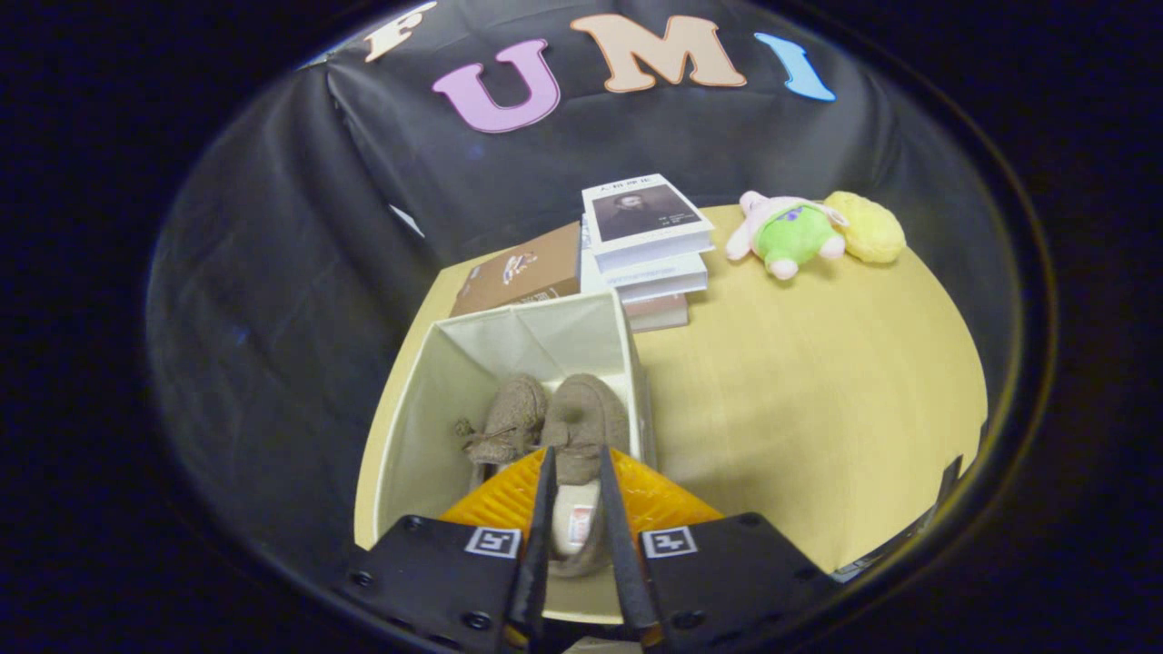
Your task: Open the storage box then place both shoes into the box .Put the left shoe in first, then the right shoe, with the right side of both shoes facing outward in a uniform manner.
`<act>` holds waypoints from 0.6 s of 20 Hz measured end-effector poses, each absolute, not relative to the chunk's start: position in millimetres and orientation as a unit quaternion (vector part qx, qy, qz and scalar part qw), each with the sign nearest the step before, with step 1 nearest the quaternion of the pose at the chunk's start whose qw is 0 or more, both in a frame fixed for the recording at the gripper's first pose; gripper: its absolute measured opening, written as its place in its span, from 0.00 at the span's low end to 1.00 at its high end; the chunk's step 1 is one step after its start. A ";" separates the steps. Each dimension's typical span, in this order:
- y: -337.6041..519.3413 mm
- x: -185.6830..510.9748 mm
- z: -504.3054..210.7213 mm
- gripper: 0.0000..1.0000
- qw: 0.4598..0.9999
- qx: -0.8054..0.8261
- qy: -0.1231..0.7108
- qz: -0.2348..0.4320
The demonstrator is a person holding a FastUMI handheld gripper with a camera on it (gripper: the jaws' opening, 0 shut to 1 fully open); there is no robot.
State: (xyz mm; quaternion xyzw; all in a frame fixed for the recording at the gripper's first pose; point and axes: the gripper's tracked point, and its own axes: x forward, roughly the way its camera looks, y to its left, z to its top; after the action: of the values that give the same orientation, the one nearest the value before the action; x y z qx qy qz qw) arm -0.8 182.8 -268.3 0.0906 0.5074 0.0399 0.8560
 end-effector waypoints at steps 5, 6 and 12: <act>191.0 3.8 -233.0 0.77 0.885 0.052 0.450 0.104; 190.0 5.5 -222.0 0.85 0.895 0.042 0.429 0.116; 150.5 12.0 -150.6 1.00 0.941 -0.003 0.307 0.141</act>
State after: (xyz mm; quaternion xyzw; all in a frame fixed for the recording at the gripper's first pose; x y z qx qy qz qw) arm 12.0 150.5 -150.6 -0.0034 0.3067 0.1414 0.9412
